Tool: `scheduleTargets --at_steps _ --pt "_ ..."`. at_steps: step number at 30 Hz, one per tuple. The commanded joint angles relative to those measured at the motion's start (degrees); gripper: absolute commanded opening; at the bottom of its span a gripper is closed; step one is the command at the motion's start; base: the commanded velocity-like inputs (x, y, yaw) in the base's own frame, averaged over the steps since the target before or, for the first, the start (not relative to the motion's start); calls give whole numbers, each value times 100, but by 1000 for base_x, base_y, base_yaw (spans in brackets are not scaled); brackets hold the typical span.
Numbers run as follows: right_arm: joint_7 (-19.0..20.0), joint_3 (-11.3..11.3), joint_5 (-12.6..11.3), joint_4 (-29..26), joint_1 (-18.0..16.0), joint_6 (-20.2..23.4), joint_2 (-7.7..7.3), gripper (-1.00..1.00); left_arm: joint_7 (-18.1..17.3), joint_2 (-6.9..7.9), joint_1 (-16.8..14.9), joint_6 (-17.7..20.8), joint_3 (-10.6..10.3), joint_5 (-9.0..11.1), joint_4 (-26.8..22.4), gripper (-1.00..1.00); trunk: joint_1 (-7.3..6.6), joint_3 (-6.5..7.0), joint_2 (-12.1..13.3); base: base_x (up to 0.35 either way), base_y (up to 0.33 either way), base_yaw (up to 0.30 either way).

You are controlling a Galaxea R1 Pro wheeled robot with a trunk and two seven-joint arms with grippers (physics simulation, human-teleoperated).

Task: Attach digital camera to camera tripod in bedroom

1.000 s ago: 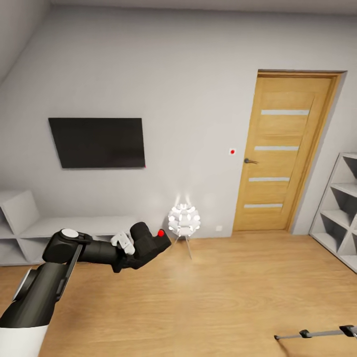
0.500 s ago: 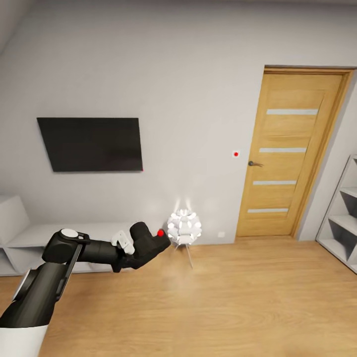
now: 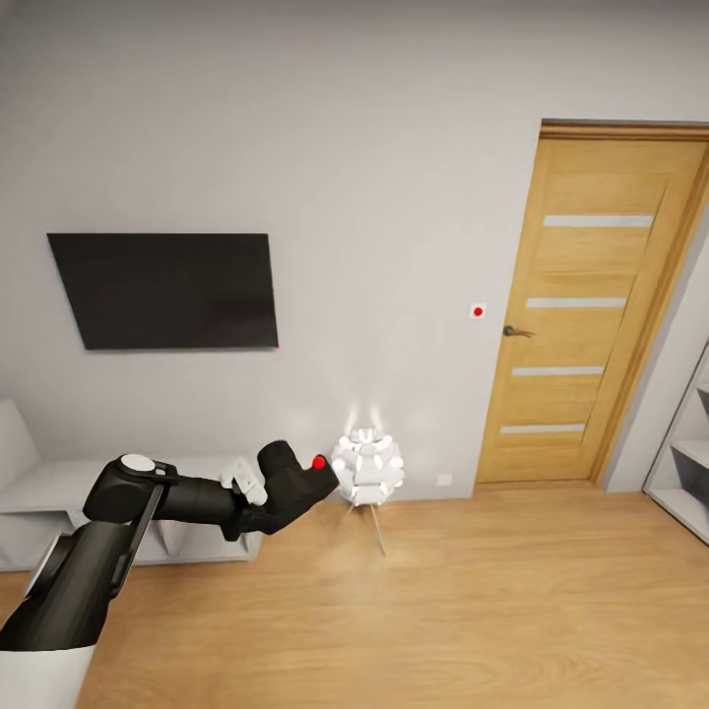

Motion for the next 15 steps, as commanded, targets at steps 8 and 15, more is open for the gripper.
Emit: scheduleTargets --at_steps 8,15 --pt "-13 -12 -18 14 -4 -31 1 100 -56 4 -2 60 -2 -55 -4 -100 5 -1 -3 339 0 -15" --pt "-13 -12 -18 14 -4 -31 1 100 -56 4 -2 60 25 -55 -4 -100 5 -1 -3 328 0 -202"
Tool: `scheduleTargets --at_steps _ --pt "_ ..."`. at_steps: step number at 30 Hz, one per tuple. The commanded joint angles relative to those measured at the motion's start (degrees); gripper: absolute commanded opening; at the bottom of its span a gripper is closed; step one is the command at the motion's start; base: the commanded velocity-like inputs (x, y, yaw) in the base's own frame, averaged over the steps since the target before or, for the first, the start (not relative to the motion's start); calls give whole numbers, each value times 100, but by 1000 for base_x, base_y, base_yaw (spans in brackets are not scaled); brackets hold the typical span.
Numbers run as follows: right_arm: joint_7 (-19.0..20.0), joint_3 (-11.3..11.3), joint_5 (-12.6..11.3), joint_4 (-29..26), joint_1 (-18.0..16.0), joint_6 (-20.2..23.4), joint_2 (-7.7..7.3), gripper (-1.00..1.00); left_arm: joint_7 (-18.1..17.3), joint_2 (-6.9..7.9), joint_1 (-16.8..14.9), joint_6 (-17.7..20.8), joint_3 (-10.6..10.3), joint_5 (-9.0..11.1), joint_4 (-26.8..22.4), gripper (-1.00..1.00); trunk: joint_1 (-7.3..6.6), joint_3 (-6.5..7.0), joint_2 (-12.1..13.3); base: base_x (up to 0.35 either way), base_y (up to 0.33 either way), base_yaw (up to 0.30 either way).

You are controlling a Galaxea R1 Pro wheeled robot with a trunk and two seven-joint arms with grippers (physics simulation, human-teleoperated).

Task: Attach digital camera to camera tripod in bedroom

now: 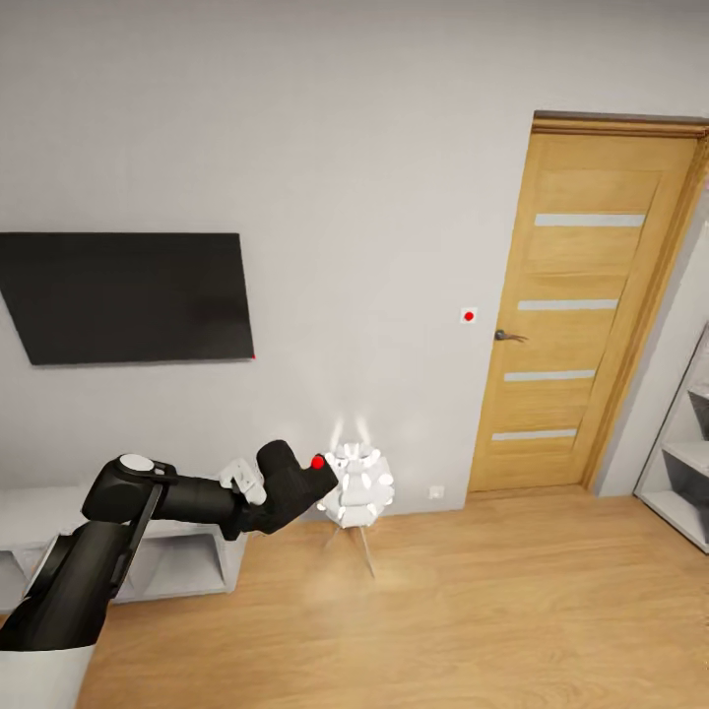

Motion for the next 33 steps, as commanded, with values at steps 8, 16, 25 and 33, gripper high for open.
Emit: scheduleTargets --at_steps 8,16,25,33 --pt "-13 -12 -18 13 -3 -31 2 100 -56 1 -3 61 42 -54 -7 -100 5 0 -3 302 0 -269" --pt "-13 -12 -18 13 -3 -31 2 100 -56 3 -3 61 49 -54 -7 -100 5 0 -3 263 0 -280" --pt "-13 -12 -18 13 -3 -31 2 100 -56 3 -4 61 49 -54 -7 -100 5 0 -3 132 0 -281" --pt "-13 -12 -18 13 -3 -31 2 100 -56 3 -1 61 50 -54 -7 -100 5 0 -3 24 0 -281"
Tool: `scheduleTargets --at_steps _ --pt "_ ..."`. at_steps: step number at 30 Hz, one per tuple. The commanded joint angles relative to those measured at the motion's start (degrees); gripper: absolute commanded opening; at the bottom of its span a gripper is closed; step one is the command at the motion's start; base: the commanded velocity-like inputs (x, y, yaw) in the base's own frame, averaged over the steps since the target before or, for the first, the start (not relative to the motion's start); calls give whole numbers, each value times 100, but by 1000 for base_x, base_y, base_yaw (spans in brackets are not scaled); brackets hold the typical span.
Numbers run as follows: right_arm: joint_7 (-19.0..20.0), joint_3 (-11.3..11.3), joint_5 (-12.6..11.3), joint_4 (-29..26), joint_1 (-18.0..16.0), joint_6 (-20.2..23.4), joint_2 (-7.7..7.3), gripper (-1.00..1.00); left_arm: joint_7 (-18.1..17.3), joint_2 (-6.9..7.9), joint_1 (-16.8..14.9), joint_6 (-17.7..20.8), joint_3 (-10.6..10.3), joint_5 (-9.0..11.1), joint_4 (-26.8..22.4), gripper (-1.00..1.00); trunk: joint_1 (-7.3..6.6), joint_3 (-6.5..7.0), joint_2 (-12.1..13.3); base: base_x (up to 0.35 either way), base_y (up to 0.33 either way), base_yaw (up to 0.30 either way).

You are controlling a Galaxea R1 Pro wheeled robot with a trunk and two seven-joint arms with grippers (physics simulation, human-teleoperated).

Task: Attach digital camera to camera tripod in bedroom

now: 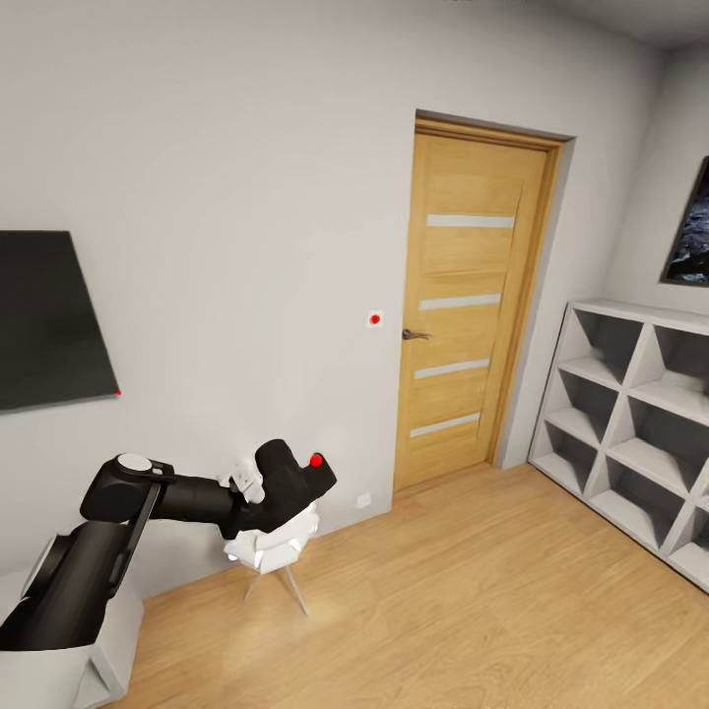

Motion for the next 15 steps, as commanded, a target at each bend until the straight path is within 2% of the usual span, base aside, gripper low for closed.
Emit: scheduleTargets --at_steps 1,15 --pt "-13 -12 -18 13 -3 -31 2 100 -56 3 0 60 -3 -54 -7 -100 2 -1 -4 6 0 -281" --pt "-13 -12 -18 13 -3 -31 2 100 -75 3 -2 60 -3 -54 -15 -100 2 -1 -4 3 1 -281"
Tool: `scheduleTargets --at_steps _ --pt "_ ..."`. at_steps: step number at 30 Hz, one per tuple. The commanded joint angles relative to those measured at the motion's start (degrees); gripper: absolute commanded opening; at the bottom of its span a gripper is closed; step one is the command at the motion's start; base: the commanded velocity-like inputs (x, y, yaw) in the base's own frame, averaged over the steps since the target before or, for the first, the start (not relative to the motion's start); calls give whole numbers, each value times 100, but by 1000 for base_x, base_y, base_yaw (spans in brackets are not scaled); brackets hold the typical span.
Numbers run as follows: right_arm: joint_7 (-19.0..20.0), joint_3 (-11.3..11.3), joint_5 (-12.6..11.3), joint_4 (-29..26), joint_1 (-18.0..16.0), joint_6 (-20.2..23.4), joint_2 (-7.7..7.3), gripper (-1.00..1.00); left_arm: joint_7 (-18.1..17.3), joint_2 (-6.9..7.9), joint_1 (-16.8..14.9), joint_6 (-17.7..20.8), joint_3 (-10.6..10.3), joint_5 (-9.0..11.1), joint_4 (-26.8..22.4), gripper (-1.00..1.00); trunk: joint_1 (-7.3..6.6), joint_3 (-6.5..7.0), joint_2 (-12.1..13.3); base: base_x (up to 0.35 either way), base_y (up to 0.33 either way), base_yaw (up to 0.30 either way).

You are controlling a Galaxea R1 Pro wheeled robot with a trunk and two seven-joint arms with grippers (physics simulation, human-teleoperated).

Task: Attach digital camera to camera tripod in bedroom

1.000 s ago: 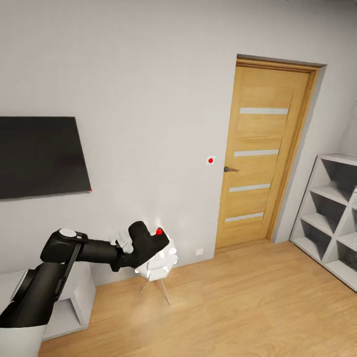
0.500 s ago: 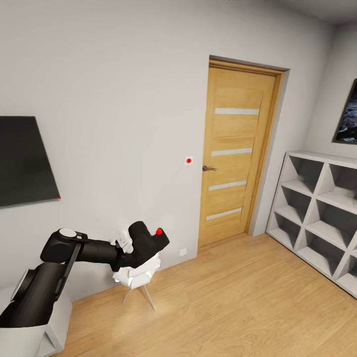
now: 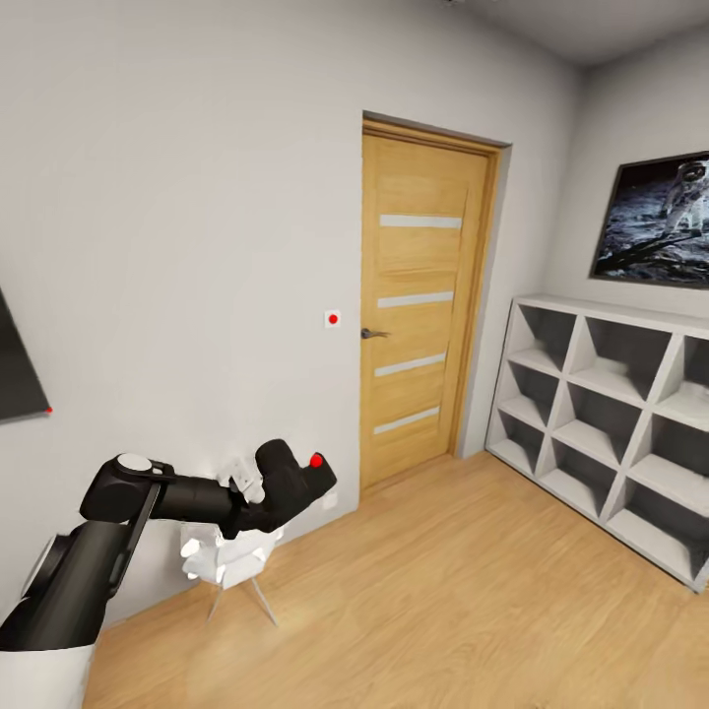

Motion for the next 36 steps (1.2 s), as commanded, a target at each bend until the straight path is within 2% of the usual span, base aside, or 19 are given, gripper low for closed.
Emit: scheduleTargets --at_steps 1,17,36 --pt "-13 -12 -18 13 -3 -31 2 100 -64 3 -1 60 -3 -55 -7 -100 2 -1 -3 85 49 -281" --pt "-13 -12 -18 13 -3 -31 2 100 -81 3 1 60 0 -55 -8 -100 2 -1 -3 212 125 -281" --pt "-13 -12 -18 13 -3 -31 2 100 -81 3 1 60 6 -55 -8 -100 2 -1 -3 15 5 -281"
